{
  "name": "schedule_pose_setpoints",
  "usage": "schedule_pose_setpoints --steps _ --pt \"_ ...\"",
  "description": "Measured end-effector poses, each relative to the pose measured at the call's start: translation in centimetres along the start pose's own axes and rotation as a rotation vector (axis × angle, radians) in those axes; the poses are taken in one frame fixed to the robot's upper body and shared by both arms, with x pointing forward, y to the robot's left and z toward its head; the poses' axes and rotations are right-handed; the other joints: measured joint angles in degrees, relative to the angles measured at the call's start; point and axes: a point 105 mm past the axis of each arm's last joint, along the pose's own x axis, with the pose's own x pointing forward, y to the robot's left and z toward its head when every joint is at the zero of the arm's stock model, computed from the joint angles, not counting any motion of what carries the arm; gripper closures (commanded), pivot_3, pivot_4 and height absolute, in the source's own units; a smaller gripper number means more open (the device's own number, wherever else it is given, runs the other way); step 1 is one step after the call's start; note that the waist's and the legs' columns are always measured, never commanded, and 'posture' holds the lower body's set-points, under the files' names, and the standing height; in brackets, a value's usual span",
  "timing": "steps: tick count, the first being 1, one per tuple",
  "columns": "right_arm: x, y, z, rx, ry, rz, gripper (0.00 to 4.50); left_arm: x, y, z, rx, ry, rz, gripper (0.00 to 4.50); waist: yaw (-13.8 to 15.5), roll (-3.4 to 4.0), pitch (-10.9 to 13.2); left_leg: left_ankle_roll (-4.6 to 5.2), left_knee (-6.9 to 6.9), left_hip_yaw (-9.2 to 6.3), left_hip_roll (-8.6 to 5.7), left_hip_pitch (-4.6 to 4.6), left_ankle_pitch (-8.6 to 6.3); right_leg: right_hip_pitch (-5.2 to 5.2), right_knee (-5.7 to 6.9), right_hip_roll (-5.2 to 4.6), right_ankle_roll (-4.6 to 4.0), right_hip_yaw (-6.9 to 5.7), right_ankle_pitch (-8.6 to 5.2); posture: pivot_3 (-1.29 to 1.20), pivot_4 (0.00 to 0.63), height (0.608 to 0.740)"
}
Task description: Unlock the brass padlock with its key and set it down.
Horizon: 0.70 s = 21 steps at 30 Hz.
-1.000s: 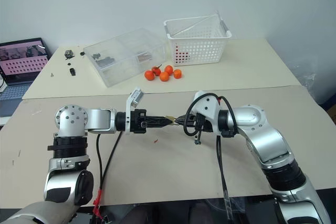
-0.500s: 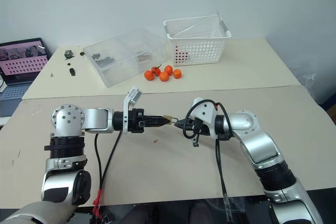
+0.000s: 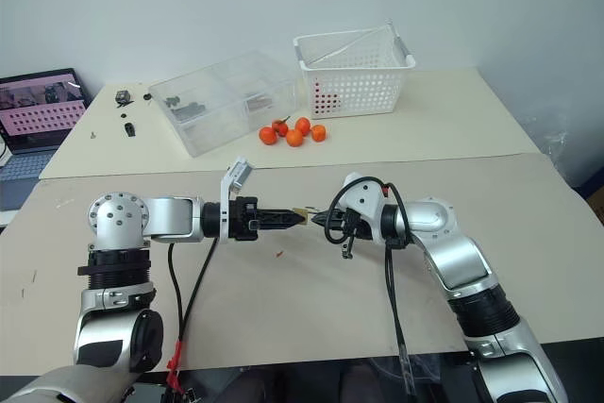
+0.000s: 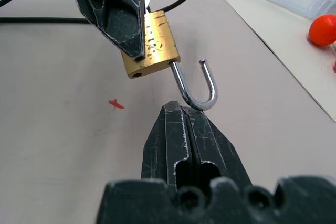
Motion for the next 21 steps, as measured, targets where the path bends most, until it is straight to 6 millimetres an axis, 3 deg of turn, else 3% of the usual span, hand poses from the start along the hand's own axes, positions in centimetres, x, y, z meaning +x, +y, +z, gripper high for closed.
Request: schedule_pose_setpoints --steps 12,20,21 --pt "-0.2 -0.2 -0.1 -0.006 0.009 -0.011 4.45 0.0 0.1 -0.2 -0.015 -0.014 -0.001 4.47 0.03 0.00 0.00 -0.01 -0.01 0.00 -0.02 0.00 0.00 0.00 -0.01 -0.01 0.00 0.00 0.00 0.00 0.150 0.740" --pt "-3.5 -0.3 -0.3 -0.019 0.082 0.045 4.45 -1.4 0.8 0.1 -0.001 -0.011 0.050 4.47 -0.05 -0.01 0.00 0.01 -0.02 0.02 0.00 0.00 -0.01 0.01 -0.03 0.02 0.00 -0.01 0.00 0.00 0.150 0.740" --pt "-3.9 -0.3 0.0 -0.019 0.083 0.052 4.21 -1.7 0.9 0.2 -0.001 -0.012 0.057 4.47 -0.07 0.00 0.00 0.01 -0.02 0.02 0.00 0.00 -0.01 0.01 -0.03 0.02 0.00 -0.01 0.00 0.00 0.150 0.740"
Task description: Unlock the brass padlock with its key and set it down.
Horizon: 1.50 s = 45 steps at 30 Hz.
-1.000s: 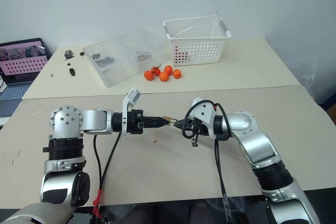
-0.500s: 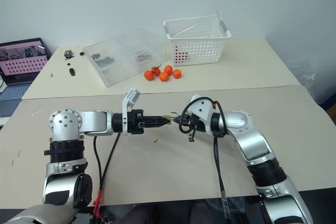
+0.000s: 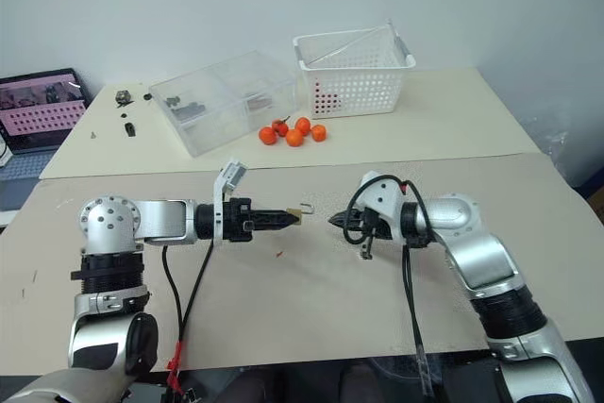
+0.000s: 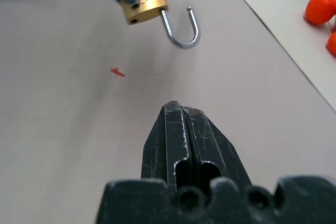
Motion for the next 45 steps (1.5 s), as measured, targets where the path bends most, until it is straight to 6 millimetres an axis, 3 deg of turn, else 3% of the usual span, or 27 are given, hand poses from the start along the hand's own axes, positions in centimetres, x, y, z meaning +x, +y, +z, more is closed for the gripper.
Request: schedule_pose_setpoints --steps 5,7,12,13,21,26,37,45 --pt "-0.5 1.6 1.8 0.036 -0.047 0.101 2.72 -0.1 0.2 -0.1 -0.004 0.013 0.002 4.47 0.08 -0.01 0.00 0.01 0.00 -0.02 0.01 -0.01 -0.01 0.01 -0.01 -0.01 0.00 -0.02 0.00 0.00 0.150 0.740" --pt "-0.6 2.2 2.6 0.023 -0.059 0.131 1.92 -0.2 0.2 -0.1 -0.002 0.016 0.002 4.47 0.09 -0.01 0.00 0.01 0.01 -0.02 0.00 -0.02 -0.01 0.01 -0.03 -0.02 0.00 -0.02 0.00 0.00 0.150 0.740" --pt "-0.6 2.1 3.8 -0.033 -0.073 0.130 0.20 -0.2 0.2 -0.3 -0.001 0.026 0.000 4.47 0.14 -0.01 0.00 0.01 0.00 -0.02 0.00 -0.01 -0.01 0.01 -0.02 -0.03 0.00 -0.02 0.00 0.00 0.150 0.740" --pt "-0.6 2.1 3.9 -0.037 -0.073 0.127 0.05 -0.2 0.3 -0.3 -0.001 0.029 0.001 4.47 0.15 -0.01 0.00 0.01 0.00 -0.03 0.00 -0.02 -0.01 0.00 -0.03 -0.02 0.00 -0.03 0.00 0.00 0.150 0.740" --pt "-0.3 1.7 4.1 -0.044 -0.088 0.080 0.05 0.1 0.5 -1.2 -0.011 0.064 0.001 4.47 0.16 -0.01 0.00 0.01 0.00 -0.03 -0.01 -0.02 -0.01 0.00 -0.01 -0.05 0.00 -0.01 0.00 0.00 0.150 0.740" --pt "-0.1 1.9 5.2 -0.015 -0.139 0.088 0.05 0.9 0.7 -2.1 -0.014 0.112 0.019 4.47 0.16 -0.01 0.00 0.01 -0.01 -0.04 -0.01 -0.02 -0.01 0.00 -0.03 -0.05 0.00 0.00 0.00 0.00 0.150 0.740" --pt "-0.6 1.2 6.5 -0.026 -0.169 0.028 0.05 3.7 3.4 -3.7 -0.094 0.165 0.131 4.47 0.25 -0.03 -0.01 0.02 0.00 -0.01 -0.03 -0.04 -0.01 0.00 -0.05 -0.05 -0.01 -0.01 0.00 0.00 0.150 0.740" --pt "-0.7 1.0 6.5 -0.027 -0.163 0.007 0.05 4.1 4.1 -3.7 -0.122 0.161 0.145 4.47 0.16 -0.03 -0.01 0.02 0.00 0.00 -0.03 -0.04 -0.01 0.00 -0.06 -0.05 0.00 -0.02 0.00 0.00 0.150 0.740"
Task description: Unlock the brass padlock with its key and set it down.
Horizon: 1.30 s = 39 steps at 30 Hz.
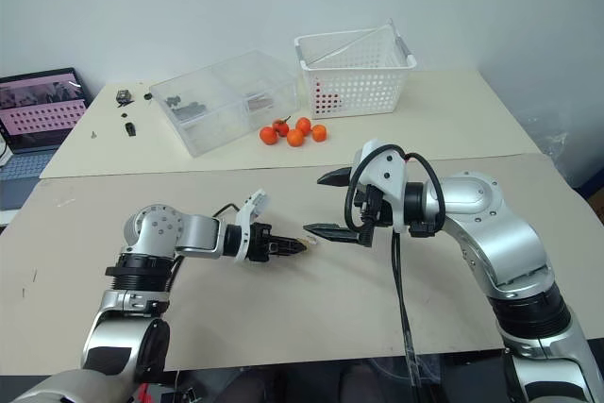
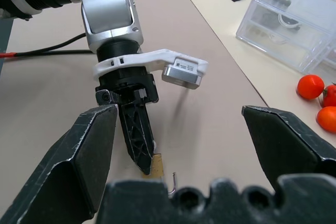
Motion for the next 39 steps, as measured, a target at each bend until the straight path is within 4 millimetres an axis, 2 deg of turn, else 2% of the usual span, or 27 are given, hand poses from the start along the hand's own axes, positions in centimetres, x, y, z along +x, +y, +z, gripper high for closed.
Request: schedule_pose_setpoints --steps 6,14,19,25,26,30,34,39 --pt "-0.3 -0.2 -0.1 -0.006 0.016 -0.007 0.01 -0.9 1.3 -0.3 -0.032 -0.006 0.038 4.47 -0.02 0.00 0.00 0.01 0.00 0.00 0.01 0.01 0.00 0.00 0.01 0.02 0.00 -0.01 0.00 0.00 0.150 0.740" --pt "-0.4 -0.2 -0.2 -0.009 0.024 -0.009 0.00 -1.8 2.0 -0.5 -0.027 -0.006 0.061 4.47 -0.18 0.00 0.00 0.01 -0.01 0.00 0.06 0.02 -0.01 0.00 0.01 0.05 0.00 -0.01 0.00 0.00 0.150 0.740" --pt "-0.4 -0.2 -0.2 -0.012 0.022 -0.010 0.00 -4.4 3.0 -0.3 -0.020 -0.021 0.121 4.47 -0.27 0.00 0.00 0.02 -0.04 -0.01 0.19 0.04 -0.01 -0.03 0.07 0.17 0.00 -0.04 0.00 0.00 0.150 0.740" --pt "-0.3 -0.4 -0.4 -0.010 0.020 -0.010 0.00 -8.5 4.5 0.8 -0.046 -0.097 0.181 4.47 -0.12 -0.01 0.01 0.02 -0.04 -0.01 0.16 0.03 -0.01 -0.04 0.03 0.11 0.00 -0.05 0.00 0.00 0.150 0.740" --pt "-0.3 -0.4 -0.5 -0.010 0.018 -0.009 0.00 -8.7 4.5 0.9 -0.048 -0.103 0.177 4.47 -0.10 -0.01 0.01 0.02 -0.05 -0.01 0.16 0.03 -0.01 -0.04 0.02 0.09 0.00 -0.05 0.00 0.00 0.150 0.740" --pt "0.2 -0.3 -0.7 -0.007 0.014 0.005 0.00 -8.0 3.8 1.0 -0.047 -0.108 0.126 4.47 0.42 -0.02 0.01 0.02 -0.02 -0.01 0.13 -0.01 -0.01 -0.03 -0.01 -0.01 0.00 -0.07 0.00 0.00 0.150 0.740" --pt "0.5 -0.2 -0.9 -0.015 0.016 0.014 0.00 -5.9 1.7 1.0 -0.031 -0.109 -0.001 4.47 0.59 -0.04 0.00 0.01 -0.01 0.00 0.13 -0.03 -0.01 -0.03 -0.02 -0.03 0.00 -0.05 0.00 0.00 0.150 0.740" --pt "0.5 -0.4 -1.0 -0.015 0.023 0.009 0.00 -4.2 -0.3 1.2 0.007 -0.105 -0.078 4.47 0.56 -0.05 0.00 0.01 -0.03 0.00 0.16 -0.02 -0.01 -0.03 0.00 0.00 -0.01 -0.05 0.01 0.00 0.150 0.740"
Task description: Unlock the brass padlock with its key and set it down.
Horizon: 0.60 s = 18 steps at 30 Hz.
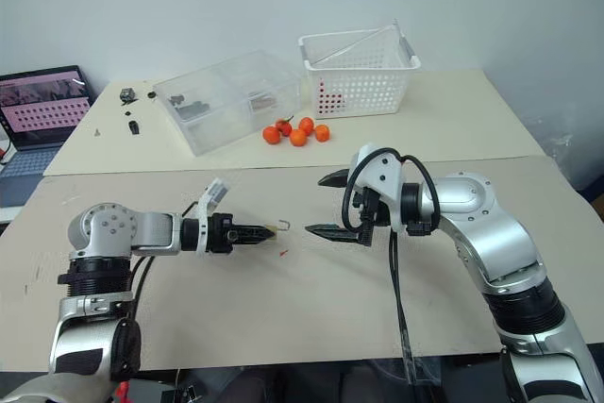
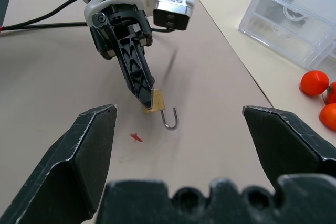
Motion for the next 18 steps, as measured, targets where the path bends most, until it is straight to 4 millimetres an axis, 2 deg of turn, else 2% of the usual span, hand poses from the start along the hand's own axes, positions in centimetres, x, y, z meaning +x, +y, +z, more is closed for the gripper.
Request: schedule_pose_setpoints --steps 7,11,13,14,18 --pt "-0.1 -0.1 0.0 -0.004 0.006 -0.005 0.00 2.8 -0.6 -1.6 0.008 0.087 -0.005 4.47 -0.09 -0.01 0.00 0.00 0.01 0.03 -0.09 0.00 0.00 0.00 0.00 0.01 0.00 0.02 0.00 0.00 0.150 0.740" --pt "-0.2 -0.1 -0.1 -0.009 0.018 -0.009 0.00 3.4 -0.2 -2.1 0.011 0.119 0.023 4.47 -0.16 -0.01 0.00 0.00 0.01 0.04 -0.09 0.01 0.00 0.00 0.00 0.02 0.00 0.02 0.00 0.00 0.150 0.740" --pt "-0.3 -0.1 -0.2 -0.011 0.021 -0.009 0.00 3.4 -0.1 -2.2 0.012 0.124 0.029 3.46 -0.19 -0.01 0.00 0.00 0.01 0.04 -0.09 0.01 0.00 0.00 0.00 0.03 0.00 0.02 0.00 0.00 0.150 0.740" --pt "-0.3 0.0 -0.2 -0.012 0.021 -0.008 0.00 3.3 0.0 -2.2 0.012 0.126 0.034 3.21 -0.22 -0.01 0.00 0.00 0.01 0.04 -0.09 0.01 0.00 0.00 0.00 0.03 0.00 0.02 0.00 0.00 0.150 0.740" --pt "-0.4 0.0 -0.2 -0.016 0.026 -0.009 0.00 2.5 1.2 -2.8 -0.003 0.143 0.075 1.57 -0.53 -0.01 0.00 0.00 0.00 0.03 -0.09 0.01 0.00 0.00 0.01 0.03 0.00 0.02 0.00 0.00 0.150 0.740"
